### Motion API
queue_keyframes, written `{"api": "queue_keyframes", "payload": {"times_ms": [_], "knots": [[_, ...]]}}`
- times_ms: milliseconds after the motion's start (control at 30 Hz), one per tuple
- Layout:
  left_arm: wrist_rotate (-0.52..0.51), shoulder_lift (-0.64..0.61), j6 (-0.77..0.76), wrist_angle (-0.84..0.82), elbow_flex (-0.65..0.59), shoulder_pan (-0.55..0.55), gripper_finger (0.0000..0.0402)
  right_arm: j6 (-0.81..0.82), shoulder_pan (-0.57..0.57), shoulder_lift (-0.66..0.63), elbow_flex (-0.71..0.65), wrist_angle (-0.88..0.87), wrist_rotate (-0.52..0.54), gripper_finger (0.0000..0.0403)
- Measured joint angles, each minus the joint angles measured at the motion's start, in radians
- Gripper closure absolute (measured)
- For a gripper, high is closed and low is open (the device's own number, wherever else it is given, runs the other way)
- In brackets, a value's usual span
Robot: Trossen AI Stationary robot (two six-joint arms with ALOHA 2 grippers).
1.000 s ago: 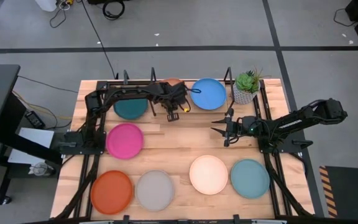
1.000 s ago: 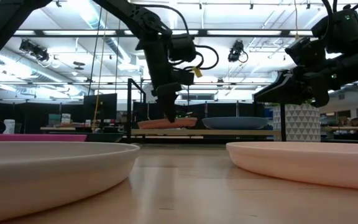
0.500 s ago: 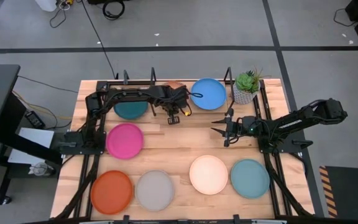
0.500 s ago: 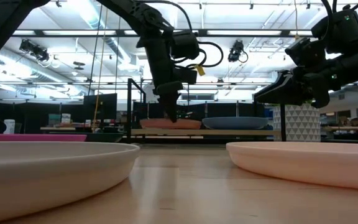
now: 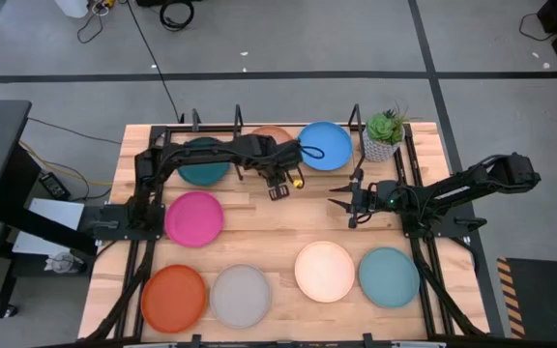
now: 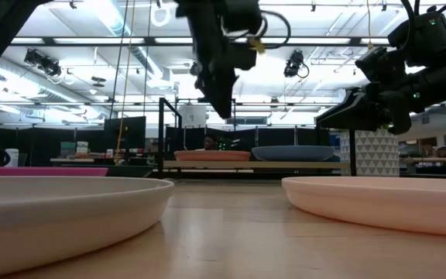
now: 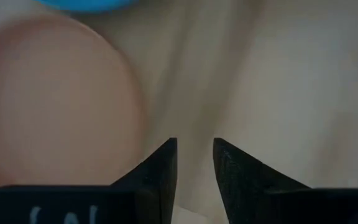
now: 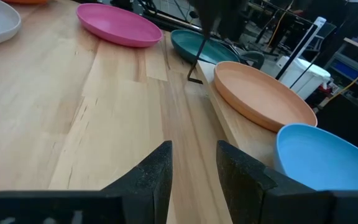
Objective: Place and stack plates onto a shelf
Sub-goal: Stack the pink plate on top of the blue plate on the shelf
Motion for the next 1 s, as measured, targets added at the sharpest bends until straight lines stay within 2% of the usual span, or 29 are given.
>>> {"api": "queue_keyframes", "payload": {"times_ms": [133, 400, 733, 1000], "knots": [[0.065, 0.0, -0.195, -0.107, 0.011, -0.07, 0.029, -0.03, 0.0, 0.0, 0.0, 0.01, 0.0, 0.0273], [0.067, 0.0, -0.483, -0.218, -0.093, -0.216, 0.029, -0.086, -0.003, 0.0, 0.0, 0.066, 0.0, 0.0273], [0.063, 0.0, -0.686, -0.238, -0.245, -0.346, 0.029, -0.133, -0.003, 0.0, 0.001, 0.117, 0.0, 0.0273], [0.06, 0.0, -0.869, -0.261, -0.367, -0.376, 0.029, -0.153, -0.003, 0.0, 0.001, 0.136, 0.0, 0.0273]]}}
